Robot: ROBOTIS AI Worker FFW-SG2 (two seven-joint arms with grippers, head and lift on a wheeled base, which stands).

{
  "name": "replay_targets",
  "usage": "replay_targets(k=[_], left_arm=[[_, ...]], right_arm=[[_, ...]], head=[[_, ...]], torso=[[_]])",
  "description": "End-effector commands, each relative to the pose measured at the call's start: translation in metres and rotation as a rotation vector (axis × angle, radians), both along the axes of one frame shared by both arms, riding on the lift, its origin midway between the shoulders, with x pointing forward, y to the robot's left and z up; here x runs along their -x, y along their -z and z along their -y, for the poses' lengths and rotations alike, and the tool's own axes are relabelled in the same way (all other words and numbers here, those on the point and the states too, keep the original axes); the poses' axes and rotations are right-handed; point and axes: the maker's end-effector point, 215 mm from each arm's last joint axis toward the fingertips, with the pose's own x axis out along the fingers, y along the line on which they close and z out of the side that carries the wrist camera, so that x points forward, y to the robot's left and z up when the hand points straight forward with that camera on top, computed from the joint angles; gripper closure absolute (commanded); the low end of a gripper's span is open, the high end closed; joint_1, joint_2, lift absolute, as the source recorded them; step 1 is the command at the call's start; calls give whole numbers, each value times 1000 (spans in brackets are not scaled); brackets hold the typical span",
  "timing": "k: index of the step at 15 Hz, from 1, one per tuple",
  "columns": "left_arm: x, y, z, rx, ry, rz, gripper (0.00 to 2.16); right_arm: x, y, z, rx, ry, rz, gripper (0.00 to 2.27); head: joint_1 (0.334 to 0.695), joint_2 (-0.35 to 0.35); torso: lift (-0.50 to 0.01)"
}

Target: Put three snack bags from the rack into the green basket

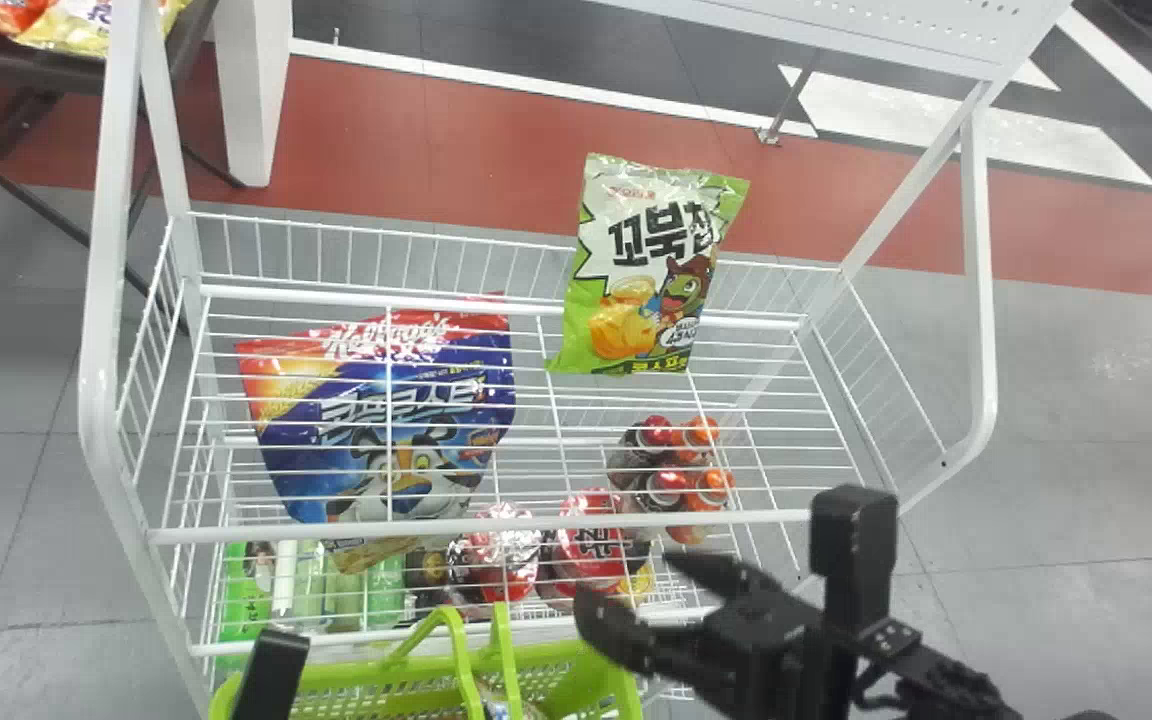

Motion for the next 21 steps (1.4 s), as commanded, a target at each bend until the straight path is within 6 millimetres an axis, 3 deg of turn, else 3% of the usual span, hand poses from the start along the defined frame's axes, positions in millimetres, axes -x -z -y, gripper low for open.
replay_targets(k=[1, 2, 4, 6, 9, 12, 21], left_arm=[[0, -1, 1, 3, 0, 0, 1278], [-1, -1, 1, 3, -2, 2, 1278], [-1, -1, 1, 5, -2, 0, 1278], [0, 0, 2, 8, -1, -4, 1278], [0, 0, 3, 10, 4, -3, 1278], [0, -2, 3, 17, 1, -4, 1278], [10, -7, -1, 24, -17, -11, 1278]], right_arm=[[-34, -60, 11, -49, 60, 327, 66], [-34, -74, 15, -18, 83, 443, 66], [-27, -63, 23, -24, 137, 459, 66], [-12, -77, 31, -37, 182, 534, 66], [4, -74, 30, -52, 217, 489, 76], [17, -57, 22, -49, 199, 400, 80], [20, -69, 21, -26, 187, 410, 87]], head=[[695, -350], [695, -350], [695, -350], [695, -350], [695, -350], [695, -350], [695, -350]], torso=[[0], [0], [0], [0], [0], [0], [0]])
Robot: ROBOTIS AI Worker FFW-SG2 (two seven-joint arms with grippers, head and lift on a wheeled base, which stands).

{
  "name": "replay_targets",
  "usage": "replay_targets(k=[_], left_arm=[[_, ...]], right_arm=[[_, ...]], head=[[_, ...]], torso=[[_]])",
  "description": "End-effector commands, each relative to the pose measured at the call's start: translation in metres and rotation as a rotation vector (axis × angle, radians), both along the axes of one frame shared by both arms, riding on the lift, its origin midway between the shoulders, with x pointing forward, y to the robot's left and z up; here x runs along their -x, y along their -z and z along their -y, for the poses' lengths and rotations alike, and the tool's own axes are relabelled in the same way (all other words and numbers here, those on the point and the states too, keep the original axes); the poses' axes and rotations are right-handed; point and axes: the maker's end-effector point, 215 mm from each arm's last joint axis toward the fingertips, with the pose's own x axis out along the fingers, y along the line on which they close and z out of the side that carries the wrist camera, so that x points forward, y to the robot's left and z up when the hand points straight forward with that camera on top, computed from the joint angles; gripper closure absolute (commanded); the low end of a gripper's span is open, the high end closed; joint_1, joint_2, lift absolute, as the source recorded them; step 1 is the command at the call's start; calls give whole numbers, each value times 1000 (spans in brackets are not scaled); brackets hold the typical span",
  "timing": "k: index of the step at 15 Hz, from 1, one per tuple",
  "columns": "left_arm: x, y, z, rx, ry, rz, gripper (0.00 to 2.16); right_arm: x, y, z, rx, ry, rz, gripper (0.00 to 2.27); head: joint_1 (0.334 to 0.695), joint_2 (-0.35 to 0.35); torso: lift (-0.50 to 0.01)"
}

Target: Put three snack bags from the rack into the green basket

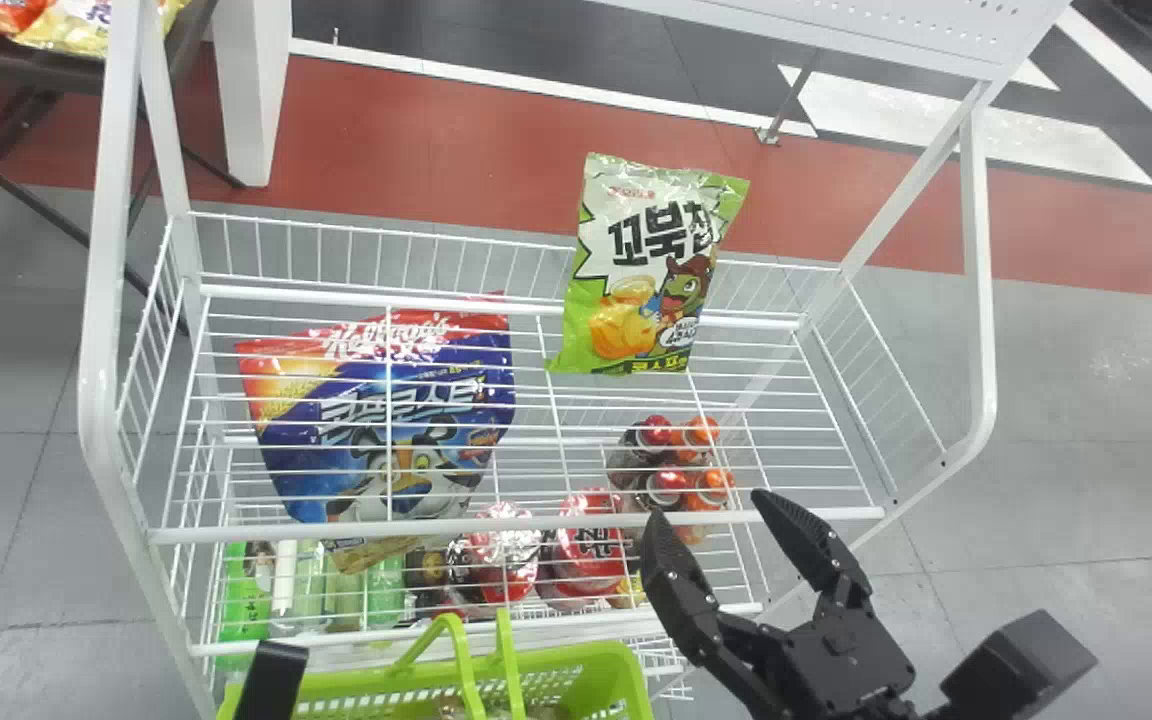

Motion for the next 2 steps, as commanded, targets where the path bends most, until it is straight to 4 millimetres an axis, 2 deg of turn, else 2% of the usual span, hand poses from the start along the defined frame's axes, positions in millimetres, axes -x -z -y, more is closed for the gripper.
replay_targets(k=[1, 2], left_arm=[[4, -3, -3, 3, -15, -4, 1278], [5, -5, -5, 6, -22, -2, 1278]], right_arm=[[0, 0, -6, -2, -10, 4, 87], [2, 2, -12, -3, -18, 0, 87]], head=[[695, -350], [695, -350]], torso=[[0], [0]])
